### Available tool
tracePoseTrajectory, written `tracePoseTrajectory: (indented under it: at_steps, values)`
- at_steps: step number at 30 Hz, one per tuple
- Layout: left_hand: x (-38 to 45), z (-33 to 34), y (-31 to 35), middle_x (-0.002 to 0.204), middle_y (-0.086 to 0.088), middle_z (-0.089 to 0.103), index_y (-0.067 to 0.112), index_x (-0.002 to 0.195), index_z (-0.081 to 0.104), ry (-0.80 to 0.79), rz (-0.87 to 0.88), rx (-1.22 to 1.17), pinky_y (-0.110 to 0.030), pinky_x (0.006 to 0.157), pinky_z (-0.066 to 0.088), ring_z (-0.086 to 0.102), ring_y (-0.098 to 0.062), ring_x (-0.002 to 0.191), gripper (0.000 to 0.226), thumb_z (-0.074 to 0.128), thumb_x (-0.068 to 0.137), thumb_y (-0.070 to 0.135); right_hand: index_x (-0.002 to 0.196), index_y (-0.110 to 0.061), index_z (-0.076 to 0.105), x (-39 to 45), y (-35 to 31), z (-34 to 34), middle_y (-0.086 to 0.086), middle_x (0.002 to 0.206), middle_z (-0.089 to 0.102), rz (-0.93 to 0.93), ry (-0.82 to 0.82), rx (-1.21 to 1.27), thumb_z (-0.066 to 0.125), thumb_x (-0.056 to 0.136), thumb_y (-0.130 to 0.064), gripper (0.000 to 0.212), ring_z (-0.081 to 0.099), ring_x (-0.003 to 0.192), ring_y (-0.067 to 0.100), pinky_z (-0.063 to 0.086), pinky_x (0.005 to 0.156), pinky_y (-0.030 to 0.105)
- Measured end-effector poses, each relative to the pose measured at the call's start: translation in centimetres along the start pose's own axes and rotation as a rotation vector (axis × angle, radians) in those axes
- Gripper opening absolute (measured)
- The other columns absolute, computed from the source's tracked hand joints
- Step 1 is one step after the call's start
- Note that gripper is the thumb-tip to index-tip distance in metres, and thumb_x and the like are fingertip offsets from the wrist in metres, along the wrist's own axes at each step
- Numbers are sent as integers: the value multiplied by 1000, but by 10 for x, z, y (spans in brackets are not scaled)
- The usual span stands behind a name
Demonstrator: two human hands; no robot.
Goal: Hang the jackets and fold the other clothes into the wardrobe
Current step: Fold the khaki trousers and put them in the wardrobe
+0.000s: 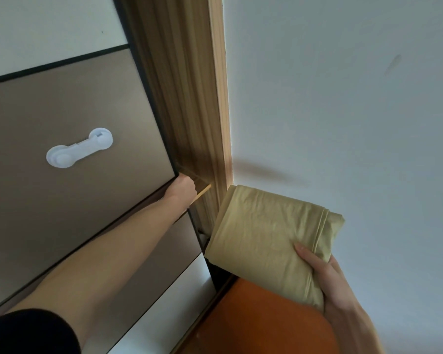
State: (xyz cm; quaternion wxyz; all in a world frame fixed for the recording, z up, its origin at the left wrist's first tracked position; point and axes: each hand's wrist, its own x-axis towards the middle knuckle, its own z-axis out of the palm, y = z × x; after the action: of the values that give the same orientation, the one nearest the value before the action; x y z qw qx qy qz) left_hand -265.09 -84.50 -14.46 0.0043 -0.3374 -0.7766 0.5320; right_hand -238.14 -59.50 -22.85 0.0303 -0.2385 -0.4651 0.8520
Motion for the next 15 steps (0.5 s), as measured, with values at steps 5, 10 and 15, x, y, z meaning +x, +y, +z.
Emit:
tracePoseTrajectory:
  at_steps: [5, 10, 15]
  values:
    - [-26, 16, 4, 103, -1, 70, 14, 114, 72, -1, 37, -17, -36, 75, 44, 68, -21, 102, 37, 49, 108, 43, 128, -20, 70, -3, 2, 10, 15, 126, 74, 11, -30, 4, 92, 79, -36, 56, 73, 111, 40, 62, 79, 55]
    - [-54, 40, 6, 105, -4, 72, 11, 109, 72, 16, 66, -10, -38, 75, 44, 68, -23, 100, 36, 46, 110, 36, 132, -15, 65, -3, 2, 23, 15, 120, 76, 22, -46, -15, 86, 83, -31, 56, 75, 106, 39, 64, 74, 50]
    - [-89, 54, 9, 107, -4, 70, 11, 109, 70, -41, 127, -23, -37, 72, 41, 67, -22, 101, 41, 43, 110, 42, 129, -19, 67, -6, 5, 41, 14, 117, 77, 45, -64, -35, 88, 80, -34, 55, 76, 102, 39, 63, 73, 53]
